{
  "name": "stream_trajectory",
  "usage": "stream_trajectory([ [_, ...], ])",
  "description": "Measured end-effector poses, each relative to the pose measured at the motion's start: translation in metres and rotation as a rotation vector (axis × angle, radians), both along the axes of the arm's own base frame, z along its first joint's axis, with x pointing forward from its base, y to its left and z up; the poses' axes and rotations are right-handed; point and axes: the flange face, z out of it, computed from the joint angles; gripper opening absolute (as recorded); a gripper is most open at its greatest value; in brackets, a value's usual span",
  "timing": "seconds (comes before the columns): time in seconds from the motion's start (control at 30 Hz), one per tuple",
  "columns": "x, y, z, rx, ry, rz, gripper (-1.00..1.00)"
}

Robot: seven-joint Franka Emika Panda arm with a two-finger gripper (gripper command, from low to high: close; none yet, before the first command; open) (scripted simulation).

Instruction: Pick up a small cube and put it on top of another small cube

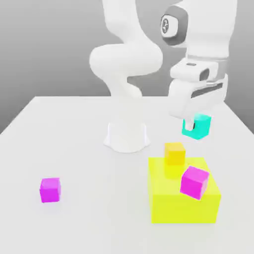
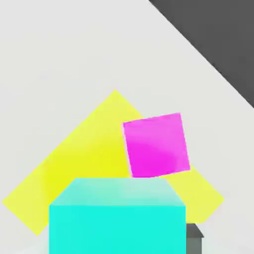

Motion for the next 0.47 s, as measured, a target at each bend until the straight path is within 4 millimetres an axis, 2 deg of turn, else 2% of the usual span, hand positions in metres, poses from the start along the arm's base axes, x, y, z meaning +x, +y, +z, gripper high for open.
stream_trajectory([
  [0.13,-0.036,-0.015,-0.01,0.015,0.036,0.115,-1.0],
  [0.33,-0.043,-0.016,-0.069,0.028,0.057,0.13,-1.0],
  [0.37,-0.044,-0.016,-0.079,0.028,0.057,0.131,1.0],
  [0.47,-0.044,-0.016,-0.079,0.028,0.057,0.131,1.0],
])
